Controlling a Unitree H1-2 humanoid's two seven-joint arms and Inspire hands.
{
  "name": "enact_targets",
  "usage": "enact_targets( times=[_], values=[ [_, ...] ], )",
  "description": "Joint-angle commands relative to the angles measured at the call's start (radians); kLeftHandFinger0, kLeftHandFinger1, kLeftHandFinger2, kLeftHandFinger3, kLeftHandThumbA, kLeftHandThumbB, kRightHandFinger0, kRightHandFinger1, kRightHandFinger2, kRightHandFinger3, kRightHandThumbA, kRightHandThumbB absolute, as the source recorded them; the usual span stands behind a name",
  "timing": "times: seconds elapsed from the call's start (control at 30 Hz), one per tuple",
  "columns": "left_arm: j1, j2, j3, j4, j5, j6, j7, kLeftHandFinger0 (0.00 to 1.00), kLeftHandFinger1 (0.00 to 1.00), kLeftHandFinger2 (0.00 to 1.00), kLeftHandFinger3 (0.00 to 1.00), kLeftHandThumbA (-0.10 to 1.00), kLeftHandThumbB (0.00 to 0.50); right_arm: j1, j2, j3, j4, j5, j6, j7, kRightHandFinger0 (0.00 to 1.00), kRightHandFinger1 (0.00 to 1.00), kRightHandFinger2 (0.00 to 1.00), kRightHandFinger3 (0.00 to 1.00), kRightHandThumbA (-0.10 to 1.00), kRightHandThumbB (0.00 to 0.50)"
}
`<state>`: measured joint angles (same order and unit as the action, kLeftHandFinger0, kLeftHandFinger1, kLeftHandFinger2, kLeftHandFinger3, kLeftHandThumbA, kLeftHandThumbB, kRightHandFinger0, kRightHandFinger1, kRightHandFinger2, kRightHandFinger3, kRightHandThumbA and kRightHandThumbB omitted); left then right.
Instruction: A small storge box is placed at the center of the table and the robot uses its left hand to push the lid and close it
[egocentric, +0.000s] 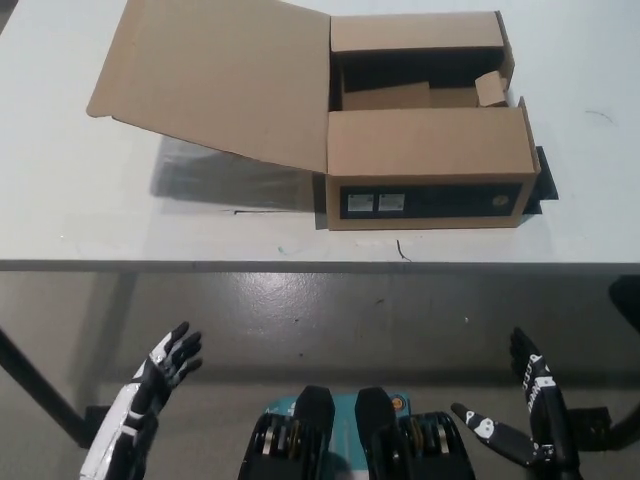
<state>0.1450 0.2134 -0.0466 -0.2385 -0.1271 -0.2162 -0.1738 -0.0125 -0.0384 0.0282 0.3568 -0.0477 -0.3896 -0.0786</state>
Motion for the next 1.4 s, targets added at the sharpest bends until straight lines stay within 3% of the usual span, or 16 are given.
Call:
enact_targets(
  times=[0.0,0.17,0.23,0.3,0.6,0.93,1.37],
  values=[
    [-0.023,0.013,0.001,-0.175,-0.235,0.079,-0.037,1.00,1.00,1.00,1.00,1.00,0.232,-0.019,-0.007,0.005,-0.006,-0.011,-0.080,-0.030,1.00,1.00,1.00,1.00,1.00,0.340],
    [-0.094,0.008,0.033,-0.278,-0.580,0.230,0.024,1.00,1.00,1.00,1.00,1.00,0.315,-0.018,-0.004,0.010,-0.005,-0.014,-0.080,-0.033,1.00,1.00,1.00,1.00,1.00,0.339],
    [-0.122,0.012,0.038,-0.299,-0.693,0.256,0.041,1.00,1.00,1.00,1.00,1.00,0.317,-0.019,-0.005,0.008,-0.005,-0.012,-0.080,-0.033,1.00,1.00,1.00,1.00,1.00,0.341],
    [-0.155,0.016,0.047,-0.304,-0.761,0.280,0.058,1.00,1.00,1.00,1.00,1.00,0.333,-0.020,-0.006,0.005,-0.004,-0.007,-0.080,-0.030,1.00,1.00,1.00,1.00,1.00,0.347],
    [-0.309,-0.042,0.115,-0.146,-0.986,0.378,0.109,1.00,1.00,1.00,1.00,1.00,0.320,-0.004,-0.008,-0.002,-0.017,-0.010,-0.080,-0.044,1.00,1.00,1.00,1.00,1.00,0.342],
    [-0.414,-0.096,0.187,0.102,-0.992,0.439,0.038,1.00,1.00,1.00,1.00,1.00,0.310,-0.005,-0.009,-0.007,-0.022,-0.007,-0.080,-0.043,1.00,1.00,1.00,1.00,1.00,0.355],
    [-0.490,-0.141,0.279,0.351,-0.916,0.493,-0.030,1.00,1.00,1.00,1.00,1.00,0.347,-0.006,-0.008,-0.008,-0.020,-0.004,-0.080,-0.048,1.00,1.00,1.00,1.00,1.00,0.358]
  ],
)
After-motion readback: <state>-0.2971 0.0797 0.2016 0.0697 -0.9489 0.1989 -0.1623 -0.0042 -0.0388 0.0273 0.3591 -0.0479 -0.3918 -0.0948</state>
